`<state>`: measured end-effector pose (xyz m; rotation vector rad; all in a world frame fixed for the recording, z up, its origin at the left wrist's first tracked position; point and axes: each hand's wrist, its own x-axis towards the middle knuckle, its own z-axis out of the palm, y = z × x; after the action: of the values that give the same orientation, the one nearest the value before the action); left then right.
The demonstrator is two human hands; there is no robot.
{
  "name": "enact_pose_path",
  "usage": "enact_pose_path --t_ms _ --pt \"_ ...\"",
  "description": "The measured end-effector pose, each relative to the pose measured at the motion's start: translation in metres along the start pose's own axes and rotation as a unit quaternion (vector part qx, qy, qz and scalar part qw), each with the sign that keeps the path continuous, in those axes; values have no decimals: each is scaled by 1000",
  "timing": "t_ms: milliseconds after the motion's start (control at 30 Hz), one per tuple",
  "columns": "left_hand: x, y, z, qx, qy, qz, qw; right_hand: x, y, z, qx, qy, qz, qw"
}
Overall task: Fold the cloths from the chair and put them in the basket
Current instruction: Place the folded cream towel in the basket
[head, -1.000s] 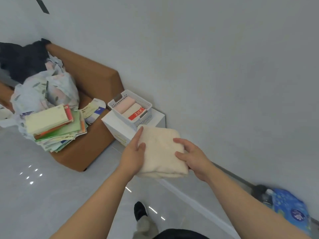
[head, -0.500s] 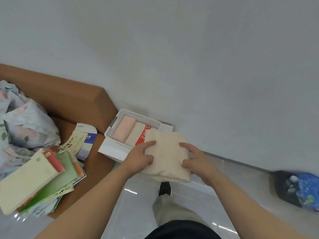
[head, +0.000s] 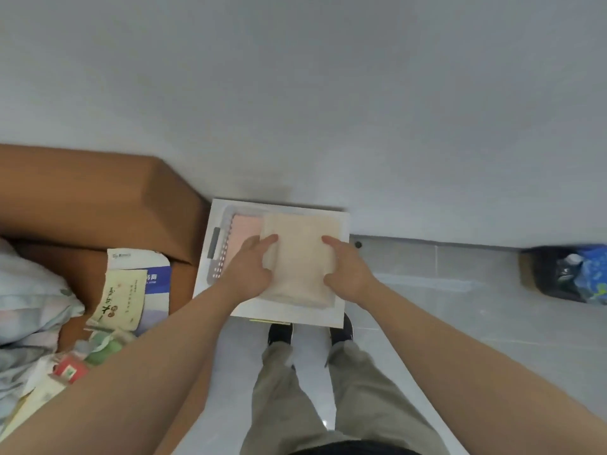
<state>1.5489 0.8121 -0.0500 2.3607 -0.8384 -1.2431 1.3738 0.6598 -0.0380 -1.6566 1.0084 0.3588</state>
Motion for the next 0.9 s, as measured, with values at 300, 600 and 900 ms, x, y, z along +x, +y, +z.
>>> enact_pose_path --t_ms 300,600,900 --pt "59 -58 22 72 -65 51 994 57 6 53 -112 46 100 988" --pt "84 -71 34 119 -71 59 989 80 2 85 -300 69 145 940" --pt "86 -68 38 435 -17 168 885 89 -7 105 -579 40 73 811"
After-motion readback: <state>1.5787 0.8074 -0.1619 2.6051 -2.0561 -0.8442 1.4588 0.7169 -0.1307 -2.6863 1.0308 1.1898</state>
